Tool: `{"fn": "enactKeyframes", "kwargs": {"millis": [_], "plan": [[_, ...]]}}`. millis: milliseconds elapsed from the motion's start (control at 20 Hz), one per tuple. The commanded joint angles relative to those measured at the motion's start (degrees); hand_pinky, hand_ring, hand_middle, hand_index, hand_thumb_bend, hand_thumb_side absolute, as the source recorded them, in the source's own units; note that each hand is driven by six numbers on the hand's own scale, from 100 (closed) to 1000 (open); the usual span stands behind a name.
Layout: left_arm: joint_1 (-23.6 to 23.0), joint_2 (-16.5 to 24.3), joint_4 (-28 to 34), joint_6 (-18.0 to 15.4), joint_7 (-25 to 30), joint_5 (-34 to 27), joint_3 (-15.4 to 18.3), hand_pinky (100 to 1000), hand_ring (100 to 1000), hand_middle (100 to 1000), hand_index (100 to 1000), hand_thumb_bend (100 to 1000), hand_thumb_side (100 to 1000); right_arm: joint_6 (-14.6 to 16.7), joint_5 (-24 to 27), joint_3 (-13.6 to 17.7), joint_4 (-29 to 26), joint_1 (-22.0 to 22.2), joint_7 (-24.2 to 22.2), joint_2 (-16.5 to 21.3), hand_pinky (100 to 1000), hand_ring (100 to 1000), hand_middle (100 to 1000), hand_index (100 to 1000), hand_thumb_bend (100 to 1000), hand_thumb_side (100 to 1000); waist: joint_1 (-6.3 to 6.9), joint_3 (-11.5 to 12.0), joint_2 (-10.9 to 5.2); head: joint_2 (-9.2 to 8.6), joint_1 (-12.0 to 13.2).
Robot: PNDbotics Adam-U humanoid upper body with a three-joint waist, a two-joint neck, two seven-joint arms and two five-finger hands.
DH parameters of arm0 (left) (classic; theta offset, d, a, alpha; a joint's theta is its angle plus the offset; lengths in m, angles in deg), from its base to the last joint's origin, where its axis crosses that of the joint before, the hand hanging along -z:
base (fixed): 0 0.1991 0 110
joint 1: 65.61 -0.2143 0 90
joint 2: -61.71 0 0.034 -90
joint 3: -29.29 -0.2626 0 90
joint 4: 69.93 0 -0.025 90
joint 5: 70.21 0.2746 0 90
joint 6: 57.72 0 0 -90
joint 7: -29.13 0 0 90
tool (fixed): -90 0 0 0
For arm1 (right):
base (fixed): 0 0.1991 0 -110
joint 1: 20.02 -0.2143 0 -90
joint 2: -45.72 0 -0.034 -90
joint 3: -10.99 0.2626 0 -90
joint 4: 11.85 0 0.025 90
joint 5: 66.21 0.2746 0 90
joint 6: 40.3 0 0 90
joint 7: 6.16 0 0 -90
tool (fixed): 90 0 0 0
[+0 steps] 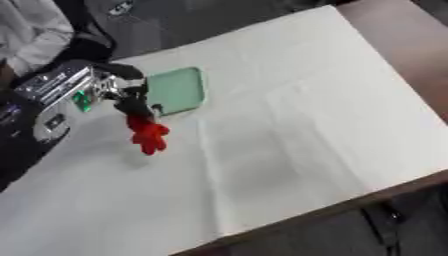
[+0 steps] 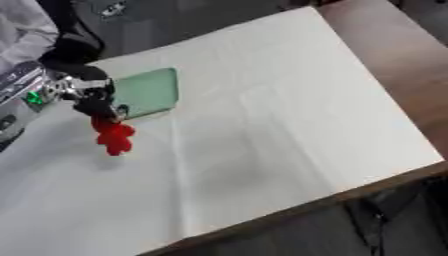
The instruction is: Pick up objects on the table and place them in the box.
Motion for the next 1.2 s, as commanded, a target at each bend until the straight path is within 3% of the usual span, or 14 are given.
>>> {"fn": "enactKeyframes", "kwargs": {"millis": [50,400,600,1200], "plan": [[1.08,2.20,-0.29,1.09,-2.62,0.98,2.52,100,100,174,392,100,647,-0.05,-0.12,0.29,-0.87,-0.92,0.08,0.93,179,1000,283,657,100,557,-0.28,-0.01,-0.83,-0.08,-0.41],[1.87,1.37,-5.97,1.63,-6.96,2.66,5.48,100,100,173,393,100,648,-0.07,-0.14,0.27,-0.87,-0.82,0.03,0.88,179,1000,283,657,100,558,-0.38,0.02,-0.82,-0.08,-0.92],[2.56,-0.65,-11.67,0.22,-10.28,5.18,6.68,100,100,175,396,100,650,-0.03,-0.03,0.26,-0.87,-0.91,0.00,0.72,179,1000,284,657,100,557,-0.47,-0.14,-0.82,-0.08,-0.78],[5.17,-10.27,-31.23,-11.02,-34.79,18.58,12.65,100,100,190,403,100,677,-0.17,1.02,-0.05,-0.87,-2.75,-0.67,-1.40,180,1000,287,657,100,558,-0.56,-2.46,0.25,-0.08,1.85]]}}
